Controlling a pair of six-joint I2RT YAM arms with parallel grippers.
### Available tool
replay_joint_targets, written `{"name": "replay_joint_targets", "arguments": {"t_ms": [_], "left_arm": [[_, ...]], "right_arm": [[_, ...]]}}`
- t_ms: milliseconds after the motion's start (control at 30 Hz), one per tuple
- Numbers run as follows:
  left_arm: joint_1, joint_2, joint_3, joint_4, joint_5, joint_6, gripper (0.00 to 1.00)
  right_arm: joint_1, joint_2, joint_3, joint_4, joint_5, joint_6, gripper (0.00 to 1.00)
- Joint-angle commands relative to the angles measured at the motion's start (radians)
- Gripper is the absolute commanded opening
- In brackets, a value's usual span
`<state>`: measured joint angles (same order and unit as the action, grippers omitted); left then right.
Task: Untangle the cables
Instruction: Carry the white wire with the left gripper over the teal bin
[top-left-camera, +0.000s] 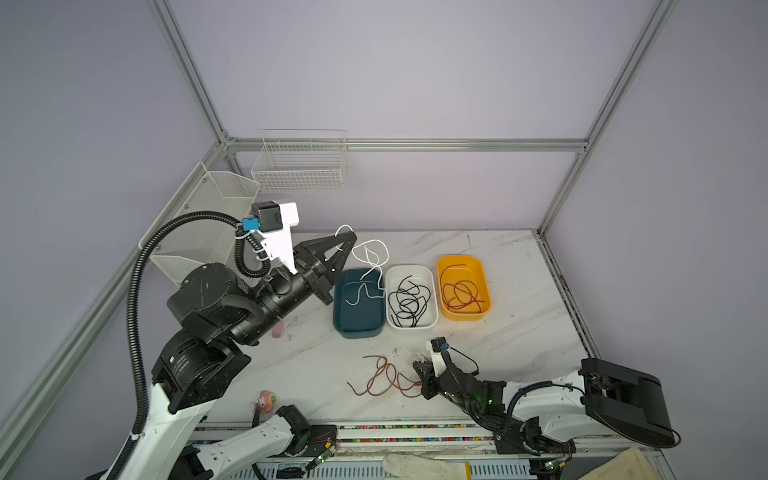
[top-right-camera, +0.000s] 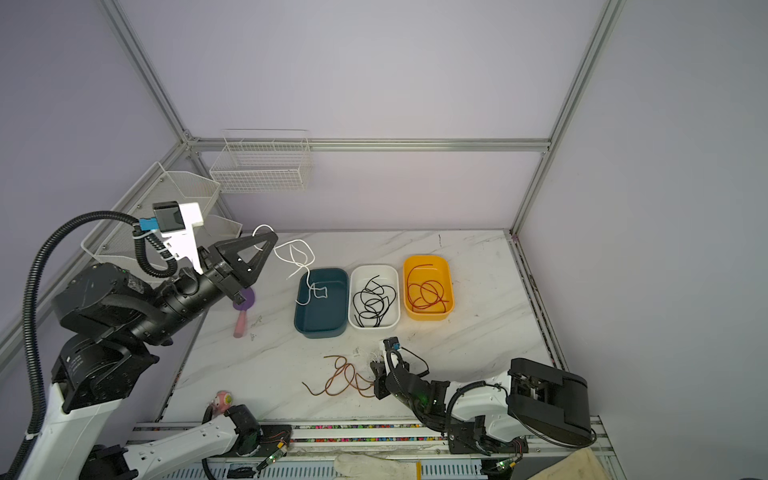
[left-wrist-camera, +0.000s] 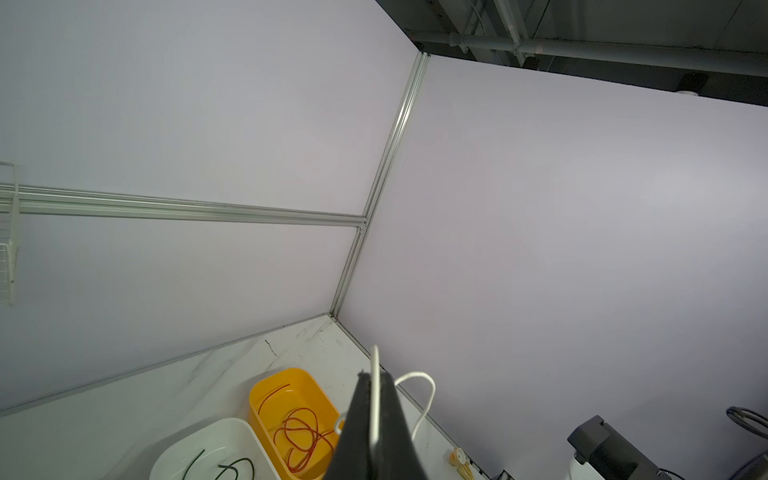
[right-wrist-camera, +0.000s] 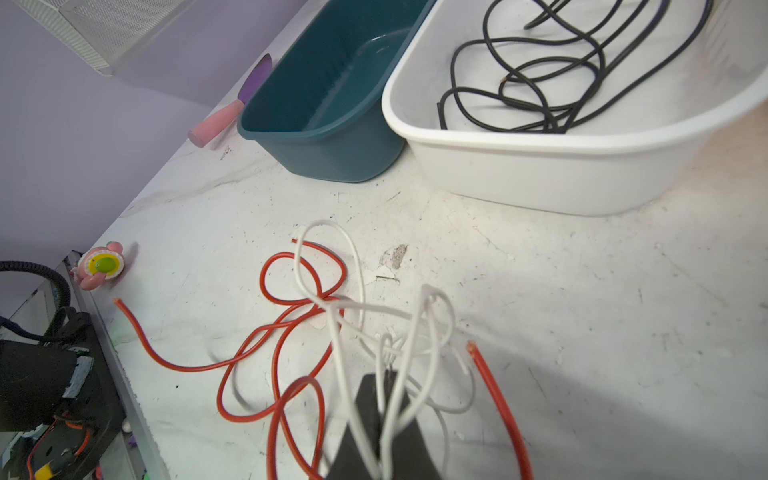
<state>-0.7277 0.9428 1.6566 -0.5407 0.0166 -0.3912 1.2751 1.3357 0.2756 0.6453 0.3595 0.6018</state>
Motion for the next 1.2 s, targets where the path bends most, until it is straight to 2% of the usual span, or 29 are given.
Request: {"name": "replay_joint_targets", "arguments": {"t_ms": [0,333,467,633,833,1067,1167], "left_arm": [[0.001,0.033,0.079,-0.071,-0.080,0.118,0.00],[0.015,0.086,0.018,-0.097,-0.191,0.282,0.00],[0.030,0.091,-0.039,-0.069,-0.229,0.328,0.00],[0.054,0.093,-0.131,-0.024,-0.262,0.372,0.00],[0.075,0.093,-0.257,0.037,-0.248,0.388,0.00],[0.103,0.100,-0.419,0.121,-0.241,0.386,0.00],[0.112,0.103,-0.494,0.173,-0.282,0.365,0.00]], "right_arm": [[0.006,-0.015,-0.010,0.016,0.011,0.035,0.07],[0.006,-0.266,0.061,-0.214,0.031,-0.056,0.08],[0.005,-0.371,0.099,-0.320,0.043,-0.101,0.08],[0.006,-0.447,0.119,-0.371,0.019,-0.148,0.09],[0.005,-0.527,0.118,-0.379,-0.013,-0.197,0.09],[0.005,-0.543,0.102,-0.344,-0.070,-0.224,0.09],[0.005,-0.540,0.076,-0.299,-0.103,-0.224,0.10]]}}
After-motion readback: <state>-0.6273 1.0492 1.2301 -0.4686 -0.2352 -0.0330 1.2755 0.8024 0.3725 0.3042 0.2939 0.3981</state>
